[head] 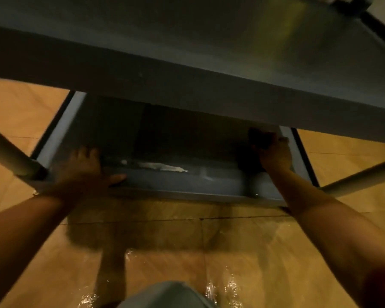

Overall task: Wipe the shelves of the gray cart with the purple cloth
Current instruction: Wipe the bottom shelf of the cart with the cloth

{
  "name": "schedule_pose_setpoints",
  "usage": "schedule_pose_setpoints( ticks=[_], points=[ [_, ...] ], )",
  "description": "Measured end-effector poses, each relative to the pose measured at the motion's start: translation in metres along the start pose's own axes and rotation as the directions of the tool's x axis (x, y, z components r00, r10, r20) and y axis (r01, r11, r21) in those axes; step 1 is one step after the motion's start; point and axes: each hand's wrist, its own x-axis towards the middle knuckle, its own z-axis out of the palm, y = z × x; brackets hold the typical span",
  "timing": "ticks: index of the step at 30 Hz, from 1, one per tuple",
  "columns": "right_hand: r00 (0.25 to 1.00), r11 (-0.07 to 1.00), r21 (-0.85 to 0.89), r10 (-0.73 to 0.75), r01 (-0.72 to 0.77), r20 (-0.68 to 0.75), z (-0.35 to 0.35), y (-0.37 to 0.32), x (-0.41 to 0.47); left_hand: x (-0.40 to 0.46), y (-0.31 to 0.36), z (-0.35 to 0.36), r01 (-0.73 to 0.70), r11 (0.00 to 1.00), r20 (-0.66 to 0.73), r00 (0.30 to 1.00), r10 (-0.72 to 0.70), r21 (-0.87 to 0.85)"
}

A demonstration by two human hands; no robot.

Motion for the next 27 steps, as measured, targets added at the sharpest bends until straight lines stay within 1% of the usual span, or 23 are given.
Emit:
schedule_pose_setpoints(
  ticks=[2, 3, 4, 5, 6, 7, 8, 9, 10, 12, 14, 16, 17, 19, 20, 23, 26, 27],
  points=[
    [0.994, 0.995, -0.001, 0.104, -0.104, 0.018, 0.001, 0.021, 0.007, -0.001, 0.003, 0.007, -0.033, 0.999, 0.002, 0.999, 0.033, -0.004],
    [0.988, 0.991, -0.016, 0.135, -0.135, 0.073, 0.004, 0.029, 0.006, 0.003, 0.001, 0.012, -0.060, 0.997, -0.008, 0.998, 0.060, -0.043],
    [0.977, 0.987, -0.046, 0.159, -0.154, 0.142, 0.008, 0.033, 0.000, 0.003, 0.001, 0.015, -0.084, 0.989, -0.032, 0.996, 0.081, -0.120],
    [0.966, 0.985, -0.092, 0.165, -0.149, 0.200, 0.015, 0.038, -0.006, 0.006, 0.000, 0.018, -0.093, 0.976, -0.039, 0.995, 0.087, -0.199],
    [0.967, 0.983, -0.137, 0.150, -0.123, 0.205, 0.020, 0.042, -0.012, 0.008, 0.000, 0.018, -0.100, 0.963, -0.047, 0.995, 0.091, -0.251],
    [0.977, 0.981, -0.167, 0.130, -0.102, 0.168, 0.027, 0.043, -0.015, 0.013, -0.004, 0.017, -0.088, 0.958, -0.035, 0.996, 0.082, -0.272],
    [0.986, 0.978, -0.179, 0.128, -0.108, 0.103, 0.028, 0.043, -0.018, 0.014, -0.007, 0.012, -0.091, 0.969, -0.021, 0.996, 0.088, -0.232],
    [0.990, 0.977, -0.171, 0.135, -0.125, 0.048, 0.027, 0.044, -0.018, 0.016, -0.009, 0.008, -0.099, 0.985, 0.000, 0.995, 0.100, -0.141],
    [0.989, 0.979, -0.147, 0.149, -0.145, 0.016, 0.029, 0.040, -0.016, 0.019, -0.014, 0.003, -0.092, 0.995, 0.033, 0.995, 0.094, -0.042],
    [0.987, 0.984, -0.079, 0.160, -0.162, -0.024, 0.033, 0.034, -0.014, 0.018, -0.022, 0.002, -0.067, 0.995, 0.109, 0.992, 0.059, 0.075],
    [0.983, 0.985, 0.030, 0.169, -0.167, -0.066, 0.040, 0.029, -0.014, 0.013, -0.026, 0.019, -0.075, 0.991, 0.126, 0.990, 0.061, 0.113],
    [0.981, 0.976, 0.168, 0.160, -0.141, -0.106, 0.043, 0.024, -0.011, 0.011, -0.028, 0.039, -0.077, 0.989, 0.072, 0.995, 0.068, 0.129],
    [0.979, 0.967, 0.209, 0.171, -0.145, -0.114, 0.045, 0.021, -0.009, 0.012, -0.028, 0.045, -0.071, 0.990, 0.053, 0.996, 0.065, 0.122],
    [0.976, 0.954, 0.258, 0.187, -0.152, -0.116, 0.049, 0.009, -0.011, 0.015, -0.028, 0.049, -0.051, 0.995, 0.069, 0.997, 0.045, 0.089],
    [0.977, 0.953, 0.274, 0.171, -0.130, -0.129, 0.050, 0.000, -0.015, 0.019, -0.029, 0.050, -0.045, 0.995, 0.075, 0.996, 0.038, 0.085],
    [0.986, 0.946, 0.322, 0.028, 0.026, -0.164, 0.067, -0.051, -0.033, 0.021, -0.027, 0.055, -0.038, 0.995, 0.092, 0.995, 0.029, 0.088],
    [0.988, 0.888, 0.435, -0.121, 0.150, -0.094, 0.084, -0.133, -0.063, 0.020, -0.026, 0.051, -0.041, 0.997, 0.088, 0.996, 0.035, 0.068],
    [0.977, 0.868, 0.449, -0.201, 0.210, -0.068, 0.090, -0.160, -0.074, 0.019, -0.028, 0.046, -0.038, 0.998, 0.106, 0.994, 0.034, 0.044]
  ],
)
